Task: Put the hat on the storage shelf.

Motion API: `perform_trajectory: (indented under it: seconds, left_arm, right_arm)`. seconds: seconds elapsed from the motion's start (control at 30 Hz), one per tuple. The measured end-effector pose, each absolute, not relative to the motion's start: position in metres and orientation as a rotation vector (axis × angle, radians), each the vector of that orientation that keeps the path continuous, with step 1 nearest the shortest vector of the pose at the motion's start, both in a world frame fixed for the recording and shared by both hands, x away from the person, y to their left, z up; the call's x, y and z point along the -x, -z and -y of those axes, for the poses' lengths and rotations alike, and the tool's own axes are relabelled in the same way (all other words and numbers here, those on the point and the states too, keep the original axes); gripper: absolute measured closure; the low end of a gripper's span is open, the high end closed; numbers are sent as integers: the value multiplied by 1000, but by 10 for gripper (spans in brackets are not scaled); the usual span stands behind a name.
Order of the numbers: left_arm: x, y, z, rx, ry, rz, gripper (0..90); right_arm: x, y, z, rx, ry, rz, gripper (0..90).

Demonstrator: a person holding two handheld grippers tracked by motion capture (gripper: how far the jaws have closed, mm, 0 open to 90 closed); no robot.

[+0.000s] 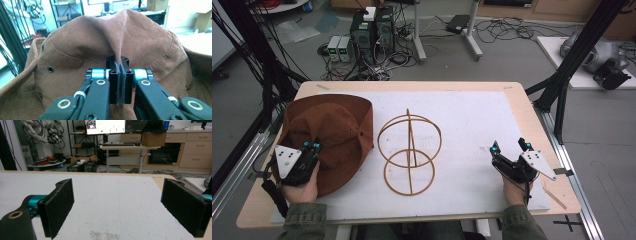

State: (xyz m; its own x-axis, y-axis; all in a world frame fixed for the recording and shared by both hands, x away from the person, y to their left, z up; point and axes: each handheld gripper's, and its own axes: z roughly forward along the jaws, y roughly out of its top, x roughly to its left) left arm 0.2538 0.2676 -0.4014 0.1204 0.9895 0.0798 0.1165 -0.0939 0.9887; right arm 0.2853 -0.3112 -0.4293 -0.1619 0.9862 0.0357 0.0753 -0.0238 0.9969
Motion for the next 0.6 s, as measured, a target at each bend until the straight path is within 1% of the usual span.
perform_trajectory:
  seconds: [0.33, 0.6]
  left_arm:
    - [-246, 383, -267, -1335, -1173, -1107, 876]
    - [-239, 366, -266, -1278, -1183, -1062, 876]
  right_arm:
    - [-286, 430, 311, -1204, -1311, -1376, 106]
    - [-286, 431, 312, -1202, -1311, -1378, 106]
